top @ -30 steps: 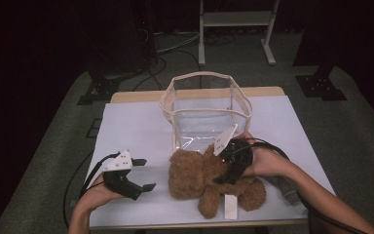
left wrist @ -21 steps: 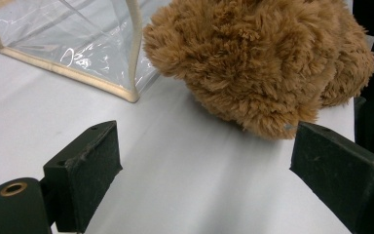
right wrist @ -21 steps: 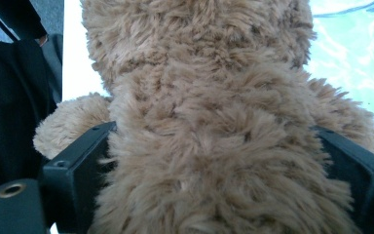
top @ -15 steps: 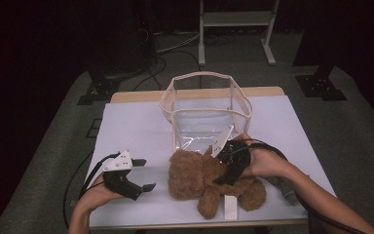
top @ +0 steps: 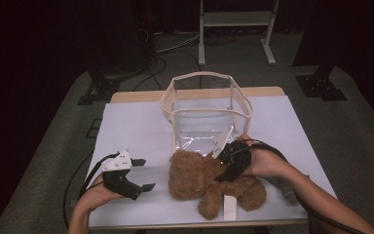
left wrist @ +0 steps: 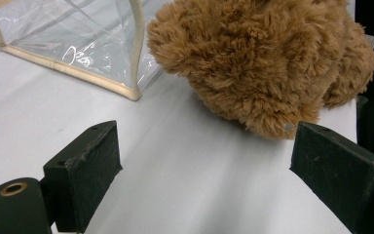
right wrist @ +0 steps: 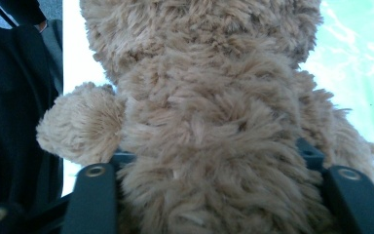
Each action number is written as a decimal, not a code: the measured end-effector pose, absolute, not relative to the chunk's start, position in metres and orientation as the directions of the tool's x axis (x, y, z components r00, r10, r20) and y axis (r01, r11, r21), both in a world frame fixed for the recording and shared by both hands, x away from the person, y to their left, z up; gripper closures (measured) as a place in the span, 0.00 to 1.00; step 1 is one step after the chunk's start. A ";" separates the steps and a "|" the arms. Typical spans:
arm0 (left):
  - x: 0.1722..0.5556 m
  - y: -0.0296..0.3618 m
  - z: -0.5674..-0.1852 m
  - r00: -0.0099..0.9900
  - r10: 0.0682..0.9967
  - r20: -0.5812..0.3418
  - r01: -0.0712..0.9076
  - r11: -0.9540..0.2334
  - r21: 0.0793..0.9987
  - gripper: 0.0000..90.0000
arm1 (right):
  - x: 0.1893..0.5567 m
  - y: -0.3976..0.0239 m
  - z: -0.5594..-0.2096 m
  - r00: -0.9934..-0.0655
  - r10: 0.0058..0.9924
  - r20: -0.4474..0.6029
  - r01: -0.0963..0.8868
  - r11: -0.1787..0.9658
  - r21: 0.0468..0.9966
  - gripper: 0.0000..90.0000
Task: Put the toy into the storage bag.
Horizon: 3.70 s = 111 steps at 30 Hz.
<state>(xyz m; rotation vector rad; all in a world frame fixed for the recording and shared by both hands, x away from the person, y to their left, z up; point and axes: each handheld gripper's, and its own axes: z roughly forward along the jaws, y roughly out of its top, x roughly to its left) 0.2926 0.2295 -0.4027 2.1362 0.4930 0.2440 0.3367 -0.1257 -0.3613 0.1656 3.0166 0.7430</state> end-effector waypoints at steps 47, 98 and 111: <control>0.292 0.244 -0.401 0.886 0.464 -0.006 0.261 -0.486 0.834 0.11 | 0.336 -0.122 -0.319 -0.997 0.074 0.016 0.072 0.867 0.494 0.66; 0.293 0.248 -0.405 0.882 0.471 -0.019 0.276 -0.484 0.830 0.11 | 0.331 -0.121 -0.280 -0.997 0.064 -0.037 0.035 0.852 0.522 0.78; 0.293 0.250 -0.404 0.880 0.475 -0.022 0.278 -0.476 0.834 0.11 | 0.322 -0.106 -0.216 -0.995 0.028 -0.097 -0.027 0.854 0.520 0.77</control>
